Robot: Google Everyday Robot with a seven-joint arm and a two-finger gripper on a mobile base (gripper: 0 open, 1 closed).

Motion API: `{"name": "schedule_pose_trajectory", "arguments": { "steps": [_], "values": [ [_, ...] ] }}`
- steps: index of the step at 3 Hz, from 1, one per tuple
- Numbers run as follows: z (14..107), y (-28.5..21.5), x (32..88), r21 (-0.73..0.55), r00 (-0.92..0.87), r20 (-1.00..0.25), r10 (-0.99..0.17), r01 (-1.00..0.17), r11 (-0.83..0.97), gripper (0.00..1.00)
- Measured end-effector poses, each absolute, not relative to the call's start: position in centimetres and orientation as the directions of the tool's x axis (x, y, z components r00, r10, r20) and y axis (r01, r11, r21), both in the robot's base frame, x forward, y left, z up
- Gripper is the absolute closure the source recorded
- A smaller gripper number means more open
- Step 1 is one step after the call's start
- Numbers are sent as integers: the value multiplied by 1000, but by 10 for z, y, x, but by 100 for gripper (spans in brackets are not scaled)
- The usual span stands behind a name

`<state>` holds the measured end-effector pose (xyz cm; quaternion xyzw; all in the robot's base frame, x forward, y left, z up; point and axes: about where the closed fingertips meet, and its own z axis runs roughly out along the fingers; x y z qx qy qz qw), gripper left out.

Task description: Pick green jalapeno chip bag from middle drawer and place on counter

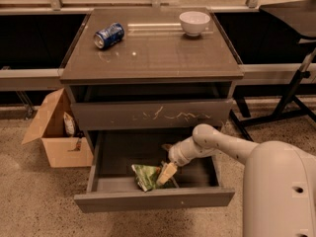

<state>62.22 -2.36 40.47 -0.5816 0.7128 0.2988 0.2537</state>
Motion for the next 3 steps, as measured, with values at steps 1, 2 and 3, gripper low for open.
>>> {"name": "schedule_pose_trajectory", "arguments": {
  "steps": [1, 2, 3],
  "values": [
    [393, -14, 626, 150, -203, -704, -681, -979, 136, 0],
    [383, -5, 627, 171, -206, -701, -682, -978, 120, 0],
    [376, 9, 624, 191, -199, -704, -682, -978, 87, 26]
  ]
}}
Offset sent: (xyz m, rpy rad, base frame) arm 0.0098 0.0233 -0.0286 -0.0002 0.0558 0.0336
